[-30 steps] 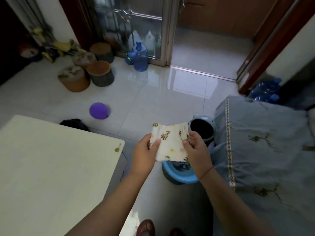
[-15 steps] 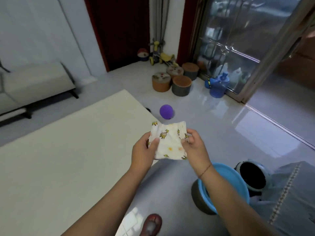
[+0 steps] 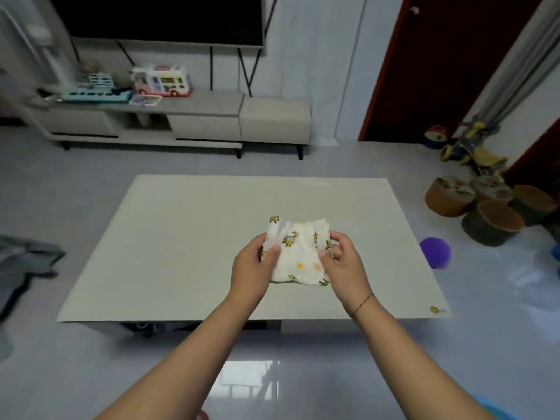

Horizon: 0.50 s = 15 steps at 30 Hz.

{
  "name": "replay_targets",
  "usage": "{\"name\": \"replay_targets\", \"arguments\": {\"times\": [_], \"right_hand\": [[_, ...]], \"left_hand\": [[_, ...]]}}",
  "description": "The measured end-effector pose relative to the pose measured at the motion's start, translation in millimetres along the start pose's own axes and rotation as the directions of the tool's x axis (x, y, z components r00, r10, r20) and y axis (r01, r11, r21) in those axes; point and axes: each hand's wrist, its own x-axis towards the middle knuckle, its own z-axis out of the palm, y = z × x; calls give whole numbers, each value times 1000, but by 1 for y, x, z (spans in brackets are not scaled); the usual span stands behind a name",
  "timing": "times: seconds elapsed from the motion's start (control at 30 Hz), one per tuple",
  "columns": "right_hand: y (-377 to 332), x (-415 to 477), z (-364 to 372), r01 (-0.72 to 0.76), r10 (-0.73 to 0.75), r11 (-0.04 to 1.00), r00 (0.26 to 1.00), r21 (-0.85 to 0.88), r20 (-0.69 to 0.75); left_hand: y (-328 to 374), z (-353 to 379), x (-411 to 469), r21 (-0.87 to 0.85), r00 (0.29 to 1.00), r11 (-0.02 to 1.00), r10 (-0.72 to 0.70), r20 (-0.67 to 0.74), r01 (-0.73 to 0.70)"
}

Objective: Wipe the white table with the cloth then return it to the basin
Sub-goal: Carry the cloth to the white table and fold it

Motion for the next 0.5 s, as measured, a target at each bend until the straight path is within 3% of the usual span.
{"name": "replay_targets", "arguments": {"times": [0.23,0.5], "right_hand": [[-14,-1,148,24,-22,1000,983,-7,184],[-7,-10,293,-22,15,999,970,29,242]], "left_hand": [[-33,-144,4,23,985,999,-27,-168,31],[-84,-277,20,73,976,994,-71,-204,87]]}}
